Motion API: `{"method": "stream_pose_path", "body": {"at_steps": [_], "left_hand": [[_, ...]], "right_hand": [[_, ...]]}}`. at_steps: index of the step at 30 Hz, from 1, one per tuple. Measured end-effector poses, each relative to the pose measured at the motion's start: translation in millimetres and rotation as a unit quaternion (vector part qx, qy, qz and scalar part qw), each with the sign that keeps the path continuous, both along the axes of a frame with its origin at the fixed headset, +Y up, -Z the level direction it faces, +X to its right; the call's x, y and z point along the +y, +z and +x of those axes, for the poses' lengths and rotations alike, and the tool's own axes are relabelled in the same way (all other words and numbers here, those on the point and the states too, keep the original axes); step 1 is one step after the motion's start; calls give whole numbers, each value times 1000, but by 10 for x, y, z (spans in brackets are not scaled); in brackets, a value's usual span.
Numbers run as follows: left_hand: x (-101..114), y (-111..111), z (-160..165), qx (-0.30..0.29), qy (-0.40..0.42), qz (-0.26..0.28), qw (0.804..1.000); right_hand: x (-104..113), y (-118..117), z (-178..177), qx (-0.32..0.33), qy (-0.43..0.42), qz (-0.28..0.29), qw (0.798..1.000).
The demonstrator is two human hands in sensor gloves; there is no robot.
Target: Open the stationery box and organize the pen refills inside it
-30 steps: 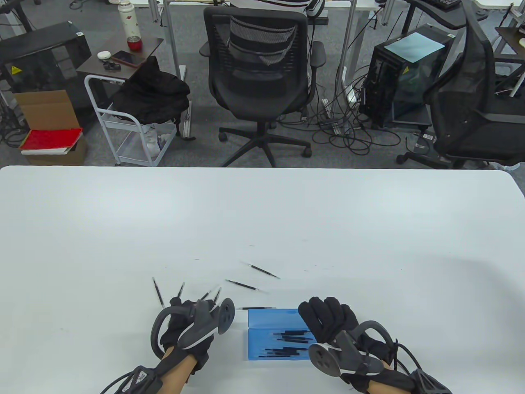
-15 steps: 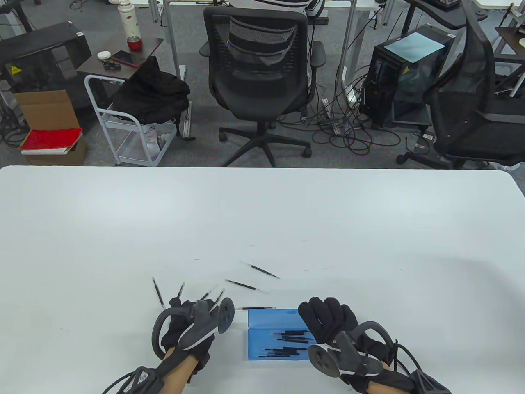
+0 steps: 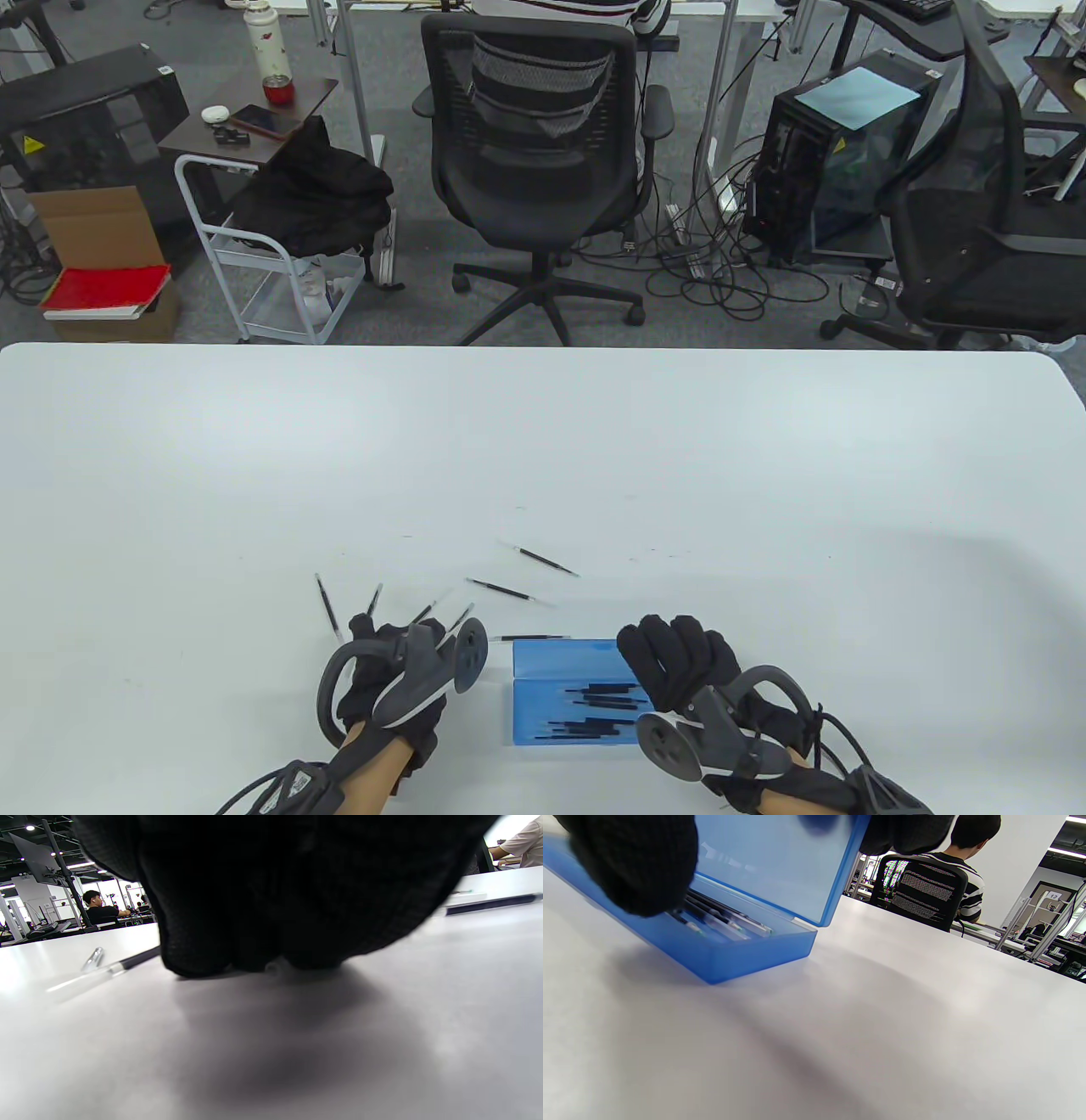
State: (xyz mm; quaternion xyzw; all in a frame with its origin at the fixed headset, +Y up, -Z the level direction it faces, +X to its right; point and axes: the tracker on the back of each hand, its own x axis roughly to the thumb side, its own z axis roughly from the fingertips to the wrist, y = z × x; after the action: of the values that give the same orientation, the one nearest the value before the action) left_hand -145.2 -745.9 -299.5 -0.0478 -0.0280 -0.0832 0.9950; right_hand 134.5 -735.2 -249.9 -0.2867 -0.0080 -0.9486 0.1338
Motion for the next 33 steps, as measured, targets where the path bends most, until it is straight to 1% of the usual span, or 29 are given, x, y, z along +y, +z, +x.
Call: {"method": "stream_pose_path", "body": {"at_steps": [6,9,11,13,16,17,19,21,24,26,29,33], "left_hand": [[7,9,-29,3,11,3,1000],[72,56,-53,2,22,23,1000],[157,96,-73,0,36,41,999],[299,167,-89,-7,67,67,995],[488,275,-67,-29,89,102,990],[579,336,-38,-43,96,116,988],[684,423,30,-71,102,134,983],[773,542,164,-117,82,150,978],[812,669,346,-166,74,155,971],[795,733,472,-195,60,155,967],[721,806,669,-236,22,144,961],[559,863,920,-287,-33,118,950]], "right_hand": [[-3,4,-3,0,0,0,1000],[-6,5,-5,0,3,-2,1000],[-6,6,-6,0,4,-3,1000],[-7,6,-6,0,5,-4,1000],[-8,6,-7,0,4,-5,1000],[-8,7,-8,0,5,-5,1000],[-8,7,-8,0,5,-5,1000],[-10,7,-8,0,5,-4,1000],[-9,4,-7,-1,4,-6,1000],[-8,4,-7,-1,4,-5,1000],[-8,2,-7,-1,4,-6,1000],[-8,1,-6,-1,4,-6,1000]]}}
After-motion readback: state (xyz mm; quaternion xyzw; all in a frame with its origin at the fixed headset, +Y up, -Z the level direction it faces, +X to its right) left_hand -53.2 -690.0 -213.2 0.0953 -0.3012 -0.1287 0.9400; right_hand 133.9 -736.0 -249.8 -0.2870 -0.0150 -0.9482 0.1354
